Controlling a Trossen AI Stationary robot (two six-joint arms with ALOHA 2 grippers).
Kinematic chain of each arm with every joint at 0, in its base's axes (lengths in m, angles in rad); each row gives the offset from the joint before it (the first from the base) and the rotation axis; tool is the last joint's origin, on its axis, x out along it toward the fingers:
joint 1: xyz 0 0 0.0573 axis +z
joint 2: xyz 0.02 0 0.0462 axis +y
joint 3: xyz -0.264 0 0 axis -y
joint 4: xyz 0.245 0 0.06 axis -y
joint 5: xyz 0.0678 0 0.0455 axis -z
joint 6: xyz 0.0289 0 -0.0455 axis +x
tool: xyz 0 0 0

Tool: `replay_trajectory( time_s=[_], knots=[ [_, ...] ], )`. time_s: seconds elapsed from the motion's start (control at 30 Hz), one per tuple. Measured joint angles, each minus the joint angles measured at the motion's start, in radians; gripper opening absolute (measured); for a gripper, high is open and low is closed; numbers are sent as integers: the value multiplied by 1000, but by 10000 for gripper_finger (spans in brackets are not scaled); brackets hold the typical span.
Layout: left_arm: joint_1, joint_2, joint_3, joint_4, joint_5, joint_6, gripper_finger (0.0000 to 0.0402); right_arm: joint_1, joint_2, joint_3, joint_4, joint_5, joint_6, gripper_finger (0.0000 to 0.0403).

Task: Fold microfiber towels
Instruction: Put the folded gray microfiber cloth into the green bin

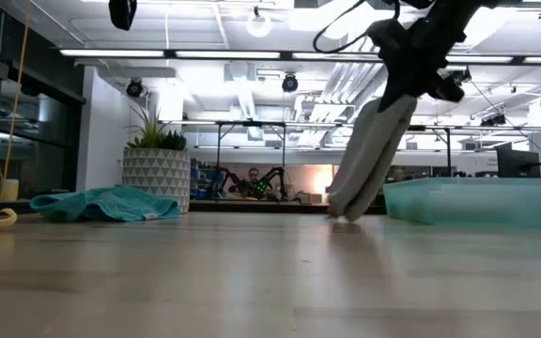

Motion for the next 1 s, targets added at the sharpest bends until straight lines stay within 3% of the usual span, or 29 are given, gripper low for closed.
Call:
replay_trajectory(
  time_s=[0.2,0.43,0.73,1.0],
  knots=[
    [0,21,0,-2,3,1,0,-196,0,122,-161,0,-177,0],
    [0,38,0,-3,3,1,0,-394,4,154,-188,-20,-280,0],
    [0,40,0,-4,3,1,0,-491,81,154,-192,-37,-336,0],
    [0,40,0,-5,4,-8,0,-596,98,154,-288,105,-359,0]
  ],
)
